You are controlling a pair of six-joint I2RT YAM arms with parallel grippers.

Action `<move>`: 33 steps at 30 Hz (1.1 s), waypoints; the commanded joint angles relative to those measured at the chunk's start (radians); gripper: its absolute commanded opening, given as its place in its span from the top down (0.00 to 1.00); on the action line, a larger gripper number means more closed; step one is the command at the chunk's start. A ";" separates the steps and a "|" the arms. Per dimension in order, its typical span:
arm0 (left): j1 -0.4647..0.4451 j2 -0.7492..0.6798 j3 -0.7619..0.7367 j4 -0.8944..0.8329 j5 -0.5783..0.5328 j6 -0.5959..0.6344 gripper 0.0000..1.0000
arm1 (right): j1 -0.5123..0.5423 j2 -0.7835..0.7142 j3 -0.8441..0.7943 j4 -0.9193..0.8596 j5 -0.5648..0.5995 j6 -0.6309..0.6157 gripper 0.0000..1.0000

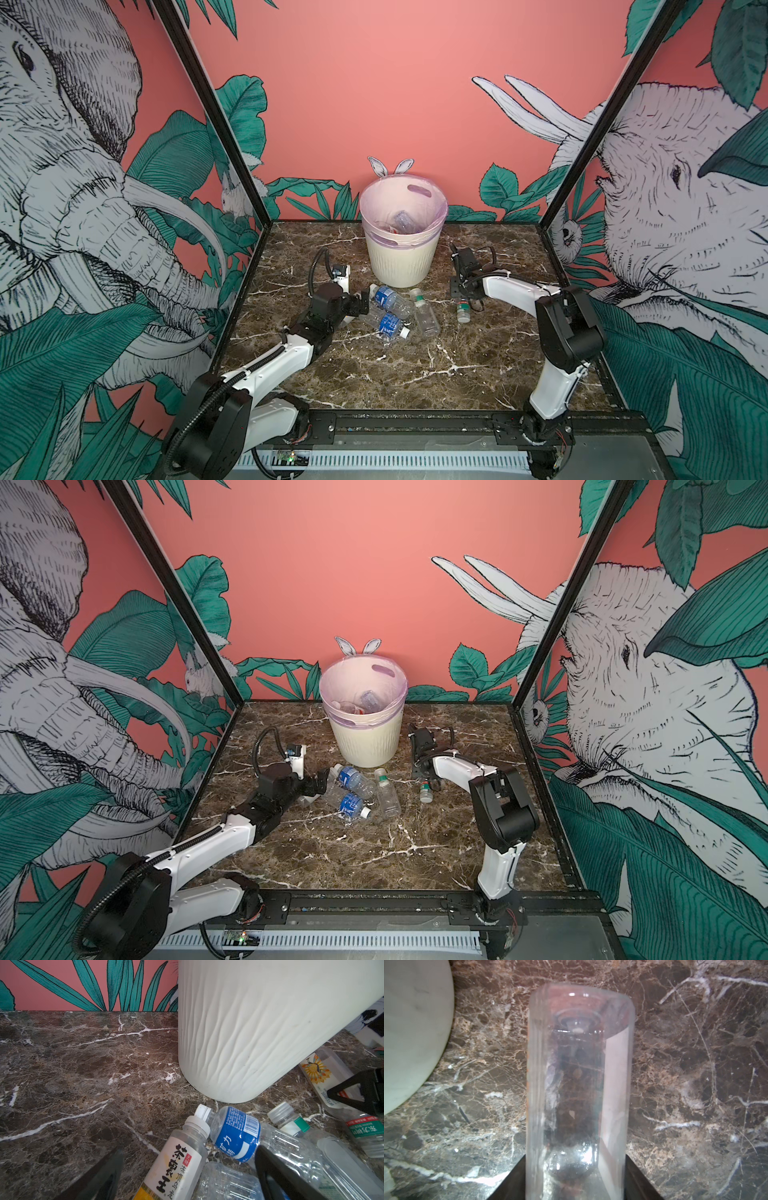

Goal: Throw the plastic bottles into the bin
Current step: 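Lift the green-label bottle upright with the right gripper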

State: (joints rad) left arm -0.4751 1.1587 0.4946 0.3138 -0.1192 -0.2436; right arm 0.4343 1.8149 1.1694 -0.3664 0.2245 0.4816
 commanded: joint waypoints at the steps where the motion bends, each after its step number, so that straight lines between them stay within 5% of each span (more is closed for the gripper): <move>1: 0.003 -0.003 0.015 0.014 0.006 -0.005 0.02 | 0.014 -0.042 -0.046 0.033 -0.009 -0.019 0.60; 10: 0.003 -0.002 0.015 0.014 0.013 -0.002 0.02 | 0.070 -0.187 -0.180 0.135 0.010 -0.068 0.76; 33: 0.003 0.001 0.009 0.025 0.020 0.007 0.02 | 0.283 -0.687 -0.503 0.297 0.126 -0.156 0.83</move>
State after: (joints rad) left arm -0.4751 1.1595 0.4946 0.3141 -0.1101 -0.2428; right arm 0.6907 1.1709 0.6846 -0.1204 0.3077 0.3504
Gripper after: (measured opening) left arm 0.980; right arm 0.533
